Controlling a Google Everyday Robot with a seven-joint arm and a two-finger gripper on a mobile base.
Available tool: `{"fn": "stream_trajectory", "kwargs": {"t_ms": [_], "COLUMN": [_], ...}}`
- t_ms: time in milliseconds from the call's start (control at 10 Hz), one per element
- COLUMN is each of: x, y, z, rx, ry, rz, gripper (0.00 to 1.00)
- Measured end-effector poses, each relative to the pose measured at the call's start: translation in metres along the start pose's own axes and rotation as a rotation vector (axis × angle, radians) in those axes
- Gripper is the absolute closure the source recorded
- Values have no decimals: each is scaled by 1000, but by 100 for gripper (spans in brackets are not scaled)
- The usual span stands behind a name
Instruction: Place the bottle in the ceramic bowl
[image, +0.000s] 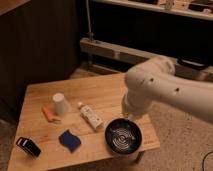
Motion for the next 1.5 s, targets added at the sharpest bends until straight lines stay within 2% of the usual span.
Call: {"fn": "stream_trajectory", "kwargs": {"t_ms": [100,200,300,400,500,600,800,1000,1100,1200,1300,1500], "x": [-17,-40,-62,-79,-86,-89,-80,-48,-34,-16,-8,-4], "y": [3,8,11,15,23,34,34,37,41,43,39,46], "z": [-6,-12,-15,-11,-8,-1,11,33,36,41,44,51], "rx": [-24,-66,-138,-217,-250,-256,-212,-201,-214,-247,-279,-351], "ry": [8,34,110,227,296,349,358,355,331,274,235,190], "rz": [-30,-83,-155,-218,-261,-304,-334,-367,-395,-430,-437,-466], "gripper": [74,83,92,93,90,79,61,39,31,22,20,20]}}
